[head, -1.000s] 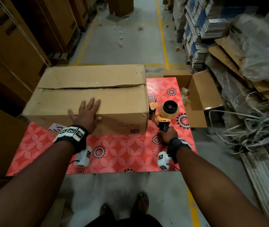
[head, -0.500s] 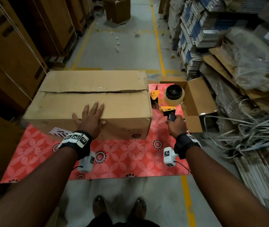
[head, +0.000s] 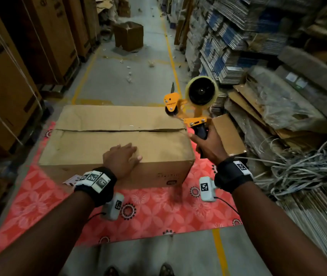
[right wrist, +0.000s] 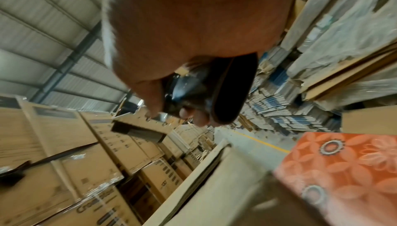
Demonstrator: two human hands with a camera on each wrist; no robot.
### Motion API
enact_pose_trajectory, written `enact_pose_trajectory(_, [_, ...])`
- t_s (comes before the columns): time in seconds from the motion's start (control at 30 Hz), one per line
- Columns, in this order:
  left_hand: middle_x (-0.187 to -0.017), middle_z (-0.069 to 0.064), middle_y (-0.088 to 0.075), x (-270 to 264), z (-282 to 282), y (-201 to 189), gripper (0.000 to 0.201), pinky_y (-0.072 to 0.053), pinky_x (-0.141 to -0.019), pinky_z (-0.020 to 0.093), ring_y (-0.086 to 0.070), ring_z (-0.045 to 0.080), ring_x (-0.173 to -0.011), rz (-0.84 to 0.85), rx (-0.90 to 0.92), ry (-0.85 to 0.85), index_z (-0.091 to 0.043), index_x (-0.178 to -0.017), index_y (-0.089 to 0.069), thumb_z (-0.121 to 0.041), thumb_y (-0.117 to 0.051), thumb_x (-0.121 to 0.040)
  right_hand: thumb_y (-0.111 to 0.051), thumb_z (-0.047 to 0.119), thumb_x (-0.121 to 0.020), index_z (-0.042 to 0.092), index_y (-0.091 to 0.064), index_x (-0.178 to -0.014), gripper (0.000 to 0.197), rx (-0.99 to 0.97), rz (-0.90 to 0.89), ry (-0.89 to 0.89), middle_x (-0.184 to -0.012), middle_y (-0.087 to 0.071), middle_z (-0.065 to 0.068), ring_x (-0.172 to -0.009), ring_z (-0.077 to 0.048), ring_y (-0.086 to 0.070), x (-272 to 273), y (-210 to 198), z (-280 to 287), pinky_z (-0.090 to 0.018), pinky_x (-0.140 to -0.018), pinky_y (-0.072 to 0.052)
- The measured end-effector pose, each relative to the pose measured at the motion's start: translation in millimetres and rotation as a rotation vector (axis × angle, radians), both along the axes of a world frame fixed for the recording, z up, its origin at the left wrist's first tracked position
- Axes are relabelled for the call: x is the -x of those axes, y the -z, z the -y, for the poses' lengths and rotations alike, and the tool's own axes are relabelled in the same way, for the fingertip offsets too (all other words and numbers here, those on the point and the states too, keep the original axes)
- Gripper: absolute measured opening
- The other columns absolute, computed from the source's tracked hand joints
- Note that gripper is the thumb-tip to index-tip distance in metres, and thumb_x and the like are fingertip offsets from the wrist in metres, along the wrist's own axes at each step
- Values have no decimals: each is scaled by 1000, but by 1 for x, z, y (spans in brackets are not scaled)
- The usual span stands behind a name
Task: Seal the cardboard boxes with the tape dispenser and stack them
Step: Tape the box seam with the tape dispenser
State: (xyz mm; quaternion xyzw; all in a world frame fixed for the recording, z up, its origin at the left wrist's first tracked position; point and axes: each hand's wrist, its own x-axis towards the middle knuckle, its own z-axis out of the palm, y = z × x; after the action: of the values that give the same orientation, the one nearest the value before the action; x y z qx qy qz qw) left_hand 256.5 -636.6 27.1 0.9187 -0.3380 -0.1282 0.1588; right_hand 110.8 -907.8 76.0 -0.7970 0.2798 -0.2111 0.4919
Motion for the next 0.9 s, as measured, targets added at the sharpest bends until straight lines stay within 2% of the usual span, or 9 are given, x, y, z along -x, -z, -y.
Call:
enact_pose_trajectory(0.07, [-131, 6, -61, -17, -10, -20, 77, -44, -100, 38, -60, 24, -113, -373, 394, -92, -22, -124, -61, -77, -37, -77, -74, 53, -79, 13, -54, -108, 52, -4, 14, -86, -83, -62, -6, -53, -20, -59, -14, -7, -26, -41, -52, -51])
enact_pose_trajectory(0.13, [-124, 9, -65, -31, -20, -40, 63, -46, -94, 34, -64, 21, -104, -737, 703, -254, -15, -121, -60, -66, -39, -92, -67, 60, -83, 14, -57, -102, 51, 41, -7, -129, -80, -66, -4, -51, -15, -59, -31, -13, -53, -36, -49, -50])
enact_pose_trajectory(0.3, [-115, 6, -70, -61, -53, -60, 65, -52, -85, 30, -67, 17, -105, -1435, 981, -406, -7, -121, -59, -62, -32, -96, -64, 70, -80, 26, -54, -90, 45, 178, -102, -171, -77, -69, 1, -59, -17, -64, -68, -13, -107, -36, -51, -51])
enact_pose_trajectory(0.4, [-96, 6, -70, -65, -71, -58, 47, -58, -67, 24, -70, 13, -77, -1576, 1098, -517, -5, -108, -61, -48, -45, -98, -64, 76, -74, 34, -51, -86, 46, 222, -133, -231, -79, -69, 2, -67, -21, -65, -83, -12, -130, -44, -62, -55])
enact_pose_trajectory(0.47, [-92, 8, -70, -67, -84, -55, 33, -58, -63, 23, -70, 13, -70, -1648, 1182, -548, -4, -103, -61, -35, -50, -99, -68, 68, -78, 30, -52, -87, 42, 187, -126, -266, -79, -70, 2, -67, -21, -65, -90, -16, -143, -47, -63, -56])
enact_pose_trajectory(0.63, [-84, 8, -72, -74, -108, -47, 18, -58, -61, 25, -70, 15, -67, -1714, 1282, -580, -4, -104, -60, -12, -44, -100, -76, 45, -84, 20, -52, -95, 36, 147, -124, -377, -85, -68, -9, -61, -17, -63, -104, -18, -158, -49, -57, -55])
enact_pose_trajectory(0.77, [-86, 7, -72, -77, -116, -47, 27, -59, -64, 24, -71, 13, -72, -1662, 1331, -516, -9, -107, -60, 7, -45, -91, -77, 28, -86, 11, -52, -108, 38, 48, -148, -475, -88, -67, -13, -60, -19, -64, -118, -21, -159, -41, -58, -56])
enact_pose_trajectory(0.83, [-93, 10, -72, -78, -119, -46, 36, -60, -68, 27, -72, 16, -79, -1676, 1364, -473, -8, -110, -59, 6, -61, -77, -77, 25, -86, 10, -52, -108, 37, 41, -158, -483, -83, -64, -8, -57, -19, -62, -125, -23, -156, -36, -55, -53])
enact_pose_trajectory(0.9, [-100, 13, -71, -80, -122, -46, 30, -60, -75, 30, -73, 20, -86, -1705, 1371, -473, -7, -114, -57, 1, -56, -85, -77, 24, -85, 11, -51, -104, 35, 49, -140, -485, -82, -62, -8, -56, -19, -58, -130, -23, -150, -35, -54, -49])
